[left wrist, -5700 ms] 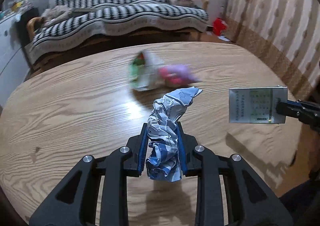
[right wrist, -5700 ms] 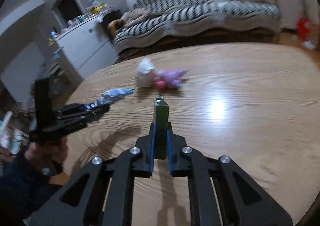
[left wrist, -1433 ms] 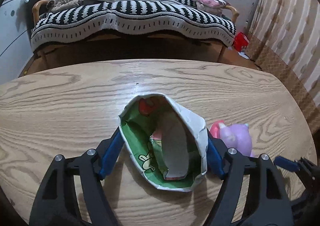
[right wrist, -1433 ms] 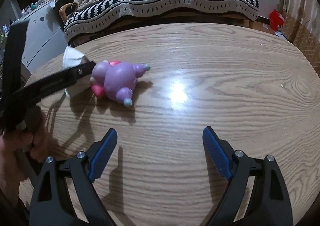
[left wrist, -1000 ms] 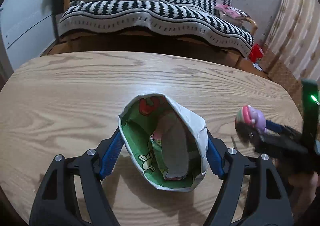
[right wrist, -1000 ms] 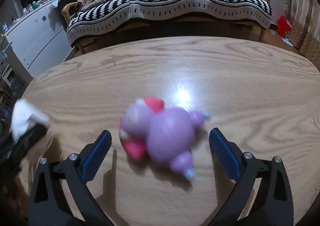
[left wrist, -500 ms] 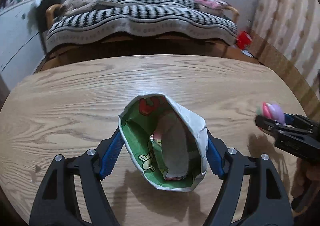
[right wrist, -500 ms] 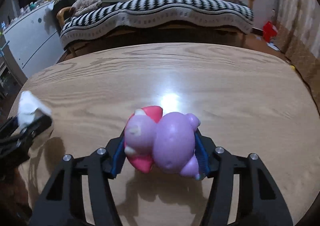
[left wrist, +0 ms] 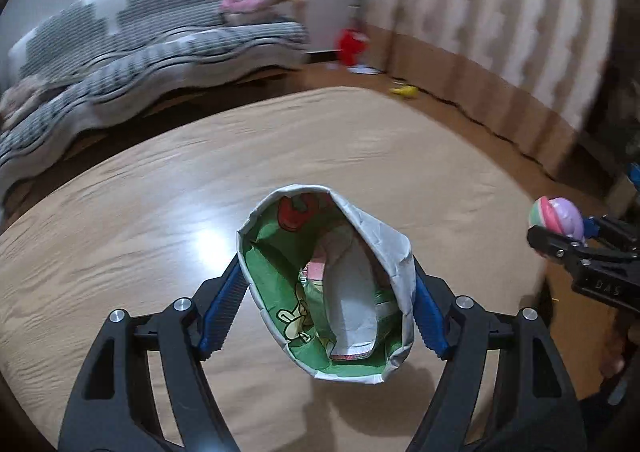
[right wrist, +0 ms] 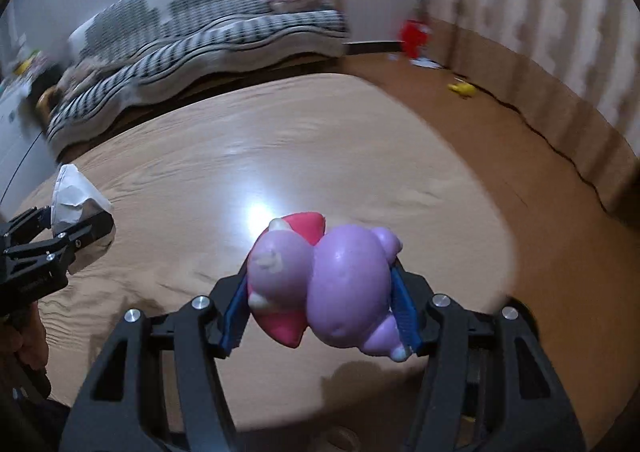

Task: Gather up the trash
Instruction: 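Carry snack bag and toy over the bin and open both tools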

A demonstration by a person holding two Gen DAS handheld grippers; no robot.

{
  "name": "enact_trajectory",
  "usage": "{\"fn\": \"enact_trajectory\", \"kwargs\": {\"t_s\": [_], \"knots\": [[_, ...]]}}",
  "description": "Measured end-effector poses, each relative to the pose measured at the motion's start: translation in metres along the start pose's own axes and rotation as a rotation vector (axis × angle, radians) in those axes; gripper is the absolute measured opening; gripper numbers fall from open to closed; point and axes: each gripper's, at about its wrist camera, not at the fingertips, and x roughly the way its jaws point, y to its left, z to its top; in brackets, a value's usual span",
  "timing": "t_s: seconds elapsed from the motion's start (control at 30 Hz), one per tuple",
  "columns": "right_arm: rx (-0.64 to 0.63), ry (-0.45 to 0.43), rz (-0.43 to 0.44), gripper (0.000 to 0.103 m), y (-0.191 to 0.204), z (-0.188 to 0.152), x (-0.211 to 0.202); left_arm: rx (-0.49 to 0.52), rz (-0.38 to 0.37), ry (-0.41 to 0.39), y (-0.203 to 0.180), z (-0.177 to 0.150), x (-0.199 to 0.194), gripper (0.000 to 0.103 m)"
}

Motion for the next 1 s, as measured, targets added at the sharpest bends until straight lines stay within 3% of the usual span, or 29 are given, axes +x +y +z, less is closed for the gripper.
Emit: {"fn": "enact_trajectory", "kwargs": {"t_s": [0.3,0.43,0.67,1.0], "knots": [[0.291,0.017,-0.144,0.060,-0.206,-0.068,-0.040,0.208,-0.276,0.063,-0.207,-0.010,0.050,0.074],[0.381,0.077,-0.170,0.060,-0.259,-0.095,-0.037,0.289,-0.357,0.127,-0.276,-0.032,0.076,0.074],[0.469,0.141,-0.163,0.061,-0.302,-0.117,-0.019,0.350,-0.409,0.218,-0.330,-0.053,0.126,0.074],[0.497,0.153,-0.163,0.062,-0.313,-0.111,-0.002,0.365,-0.427,0.252,-0.349,-0.047,0.162,0.074]]}}
